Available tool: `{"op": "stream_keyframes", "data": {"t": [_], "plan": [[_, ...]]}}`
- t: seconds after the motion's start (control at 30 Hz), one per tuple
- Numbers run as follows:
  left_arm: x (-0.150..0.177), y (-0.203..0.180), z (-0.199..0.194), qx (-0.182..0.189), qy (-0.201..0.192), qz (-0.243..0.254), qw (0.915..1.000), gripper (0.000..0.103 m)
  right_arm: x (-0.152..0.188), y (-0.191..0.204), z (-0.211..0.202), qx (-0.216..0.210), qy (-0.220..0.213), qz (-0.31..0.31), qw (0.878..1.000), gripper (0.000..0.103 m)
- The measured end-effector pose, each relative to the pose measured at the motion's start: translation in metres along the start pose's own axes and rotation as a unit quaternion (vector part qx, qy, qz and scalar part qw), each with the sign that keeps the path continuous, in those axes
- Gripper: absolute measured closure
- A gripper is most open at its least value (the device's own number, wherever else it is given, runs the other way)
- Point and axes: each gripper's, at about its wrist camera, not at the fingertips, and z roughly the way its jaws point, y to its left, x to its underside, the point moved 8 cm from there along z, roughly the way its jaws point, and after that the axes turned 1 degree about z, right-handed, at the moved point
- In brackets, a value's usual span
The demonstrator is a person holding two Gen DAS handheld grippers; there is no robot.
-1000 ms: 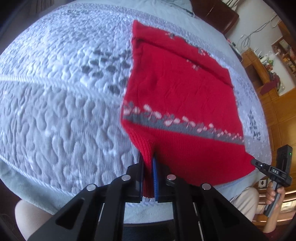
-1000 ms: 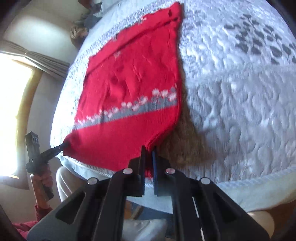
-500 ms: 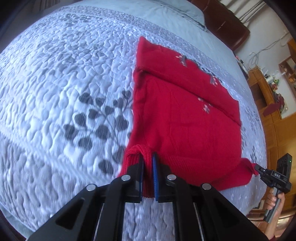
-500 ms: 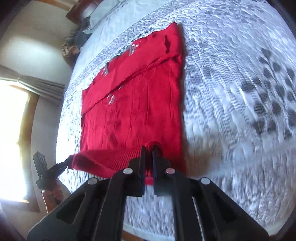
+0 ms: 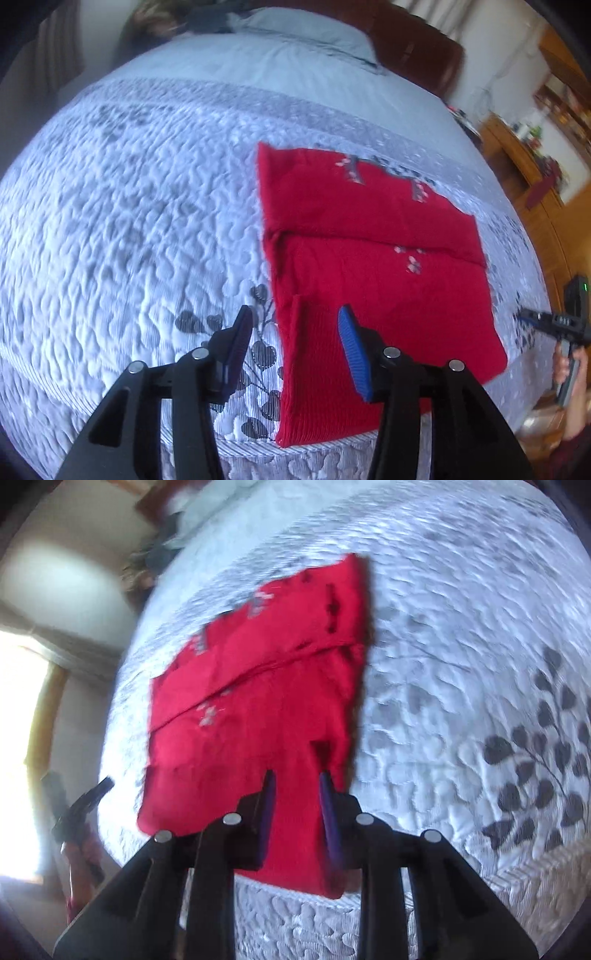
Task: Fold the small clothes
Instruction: 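Fold the hem up toward the collar with both tools and release, then close both tools on the folded hem edge of the red sweater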
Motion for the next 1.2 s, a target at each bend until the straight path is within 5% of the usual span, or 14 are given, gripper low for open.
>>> {"op": "stream_keyframes", "data": {"t": [0.17, 0.53, 0.97, 1.03, 1.07, 1.2], "plan": [[0.001, -0.015, 0.013, -0.015, 0.019, 0.065, 0.9976, 0.050, 0.001, 0.010, 0.011, 0.019, 0.024, -0.071, 0.997, 0.068], [0.007, -0.028, 0.077, 0.000, 0.060, 0.123, 0.9906, 0.050, -0.009, 0.006, 0.073, 0.032, 0.084, -0.091, 0.992, 0.064], [0.024, -0.034, 0.097, 0.008, 0.066, 0.190, 0.9795, 0.052, -0.008, 0.006, 0.088, 0.064, 0.091, -0.141, 0.984, 0.055], [0.025, -0.033, 0.098, 0.008, 0.063, 0.187, 0.9803, 0.074, -0.006, 0.011, 0.090, 0.067, 0.090, -0.154, 0.982, 0.073], [0.025, -0.033, 0.097, 0.011, 0.062, 0.184, 0.9809, 0.080, -0.004, 0.012, 0.089, 0.063, 0.090, -0.157, 0.982, 0.090], [0.026, -0.031, 0.087, 0.029, 0.050, 0.168, 0.9841, 0.096, -0.003, 0.021, 0.079, 0.046, 0.071, -0.166, 0.982, 0.098]]}}
